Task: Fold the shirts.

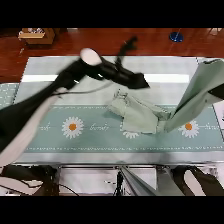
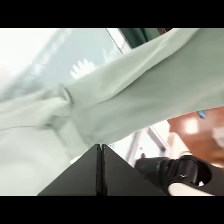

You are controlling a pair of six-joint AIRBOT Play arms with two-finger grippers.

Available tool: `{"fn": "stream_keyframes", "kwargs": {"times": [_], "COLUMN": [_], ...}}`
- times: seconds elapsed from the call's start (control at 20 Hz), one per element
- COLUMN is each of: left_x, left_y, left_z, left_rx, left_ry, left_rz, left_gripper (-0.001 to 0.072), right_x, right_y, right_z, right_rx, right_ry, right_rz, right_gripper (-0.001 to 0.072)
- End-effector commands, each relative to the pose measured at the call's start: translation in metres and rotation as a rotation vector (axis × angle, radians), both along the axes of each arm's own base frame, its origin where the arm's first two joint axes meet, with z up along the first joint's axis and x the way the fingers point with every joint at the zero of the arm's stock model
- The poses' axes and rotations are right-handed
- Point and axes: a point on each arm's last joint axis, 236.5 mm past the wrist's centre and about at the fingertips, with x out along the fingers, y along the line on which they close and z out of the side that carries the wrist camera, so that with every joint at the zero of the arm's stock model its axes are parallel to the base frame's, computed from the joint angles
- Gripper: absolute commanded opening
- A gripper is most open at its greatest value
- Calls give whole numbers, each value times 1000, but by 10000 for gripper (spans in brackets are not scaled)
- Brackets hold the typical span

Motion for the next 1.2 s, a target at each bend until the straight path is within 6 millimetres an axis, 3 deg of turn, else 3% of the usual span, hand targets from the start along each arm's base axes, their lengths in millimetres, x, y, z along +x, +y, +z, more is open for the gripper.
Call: {"fn": "stream_keyframes", "kwargs": {"times": [0.0, 0.15, 0.25, 0.4, 0.5, 0.55, 0.65, 0.7, 0.8, 0.9, 1.0, 1.15], "left_x": [20, 23, 19, 4, -5, -8, -8, -7, -3, 2, 4, 8], "left_y": [109, 184, 226, 272, 290, 295, 302, 303, 311, 321, 328, 342], "left_z": [69, 124, 150, 168, 171, 171, 171, 170, 161, 152, 146, 136], "left_rx": [71, 62, 72, 110, 134, 143, 152, 162, 203, 256, 295, 366], "left_ry": [-172, -268, -326, -362, -366, -364, -365, -364, -359, -354, -354, -351], "left_rz": [116, 265, 354, 436, 465, 472, 487, 491, 507, 528, 543, 571], "left_gripper": [25, 26, 26, 26, 27, 26, 26, 26, 26, 27, 28, 30], "right_x": [30, 67, 91, 113, 111, 106, 87, 76, 67, 74, 86, 80], "right_y": [30, 69, 109, 175, 215, 235, 272, 282, 270, 229, 166, 34], "right_z": [-4, -32, -59, -117, -164, -184, -215, -224, -225, -206, -174, -136], "right_rx": [61, 61, 65, 80, 73, 75, 101, 96, 44, -33, -116, -298], "right_ry": [-19, 12, 34, 112, 194, 231, 307, 334, 357, 333, 283, 294], "right_rz": [42, 93, 152, 225, 268, 295, 354, 398, 436, 414, 338, 157], "right_gripper": [26, 26, 26, 26, 27, 64, 374, 436, 443, 482, 500, 500]}}
